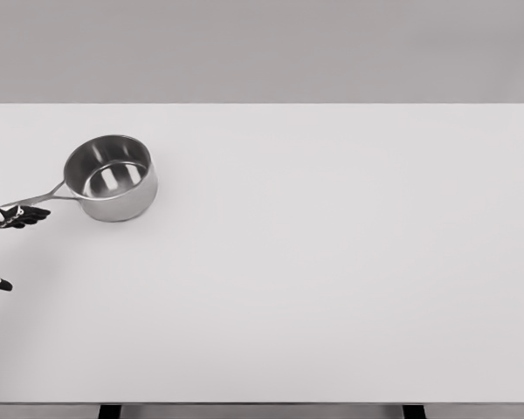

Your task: Rotate pot handle

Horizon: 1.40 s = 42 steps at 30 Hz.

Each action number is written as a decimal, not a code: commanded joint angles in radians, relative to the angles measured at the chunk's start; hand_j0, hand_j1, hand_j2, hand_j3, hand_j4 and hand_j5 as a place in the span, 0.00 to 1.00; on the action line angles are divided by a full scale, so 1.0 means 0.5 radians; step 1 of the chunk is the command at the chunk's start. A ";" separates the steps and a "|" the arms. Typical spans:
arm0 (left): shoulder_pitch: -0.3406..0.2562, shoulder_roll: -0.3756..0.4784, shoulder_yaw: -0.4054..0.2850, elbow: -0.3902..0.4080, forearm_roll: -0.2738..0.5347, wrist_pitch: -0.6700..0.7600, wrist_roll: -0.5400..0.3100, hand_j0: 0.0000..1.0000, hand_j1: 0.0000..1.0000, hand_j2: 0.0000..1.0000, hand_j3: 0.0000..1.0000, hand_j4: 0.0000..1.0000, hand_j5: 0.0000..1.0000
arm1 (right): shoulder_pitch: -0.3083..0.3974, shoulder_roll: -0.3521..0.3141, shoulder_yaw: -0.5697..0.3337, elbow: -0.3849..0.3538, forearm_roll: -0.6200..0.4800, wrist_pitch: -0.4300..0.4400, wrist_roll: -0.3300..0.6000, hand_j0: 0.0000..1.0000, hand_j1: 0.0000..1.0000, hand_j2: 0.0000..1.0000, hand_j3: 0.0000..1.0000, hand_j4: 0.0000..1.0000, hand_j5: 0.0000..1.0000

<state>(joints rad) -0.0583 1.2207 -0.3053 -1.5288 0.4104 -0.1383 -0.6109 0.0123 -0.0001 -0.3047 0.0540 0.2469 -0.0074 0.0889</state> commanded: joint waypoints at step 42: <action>-0.068 0.019 0.000 0.066 -0.149 0.040 0.000 1.00 1.00 1.00 1.00 1.00 1.00 | 0.000 0.000 0.002 0.002 0.000 0.003 0.000 1.00 1.00 1.00 1.00 1.00 1.00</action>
<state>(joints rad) -0.0936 1.2276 -0.3058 -1.5022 0.3335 -0.1197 -0.6110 0.0123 -0.0001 -0.3048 0.0545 0.2469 -0.0070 0.0889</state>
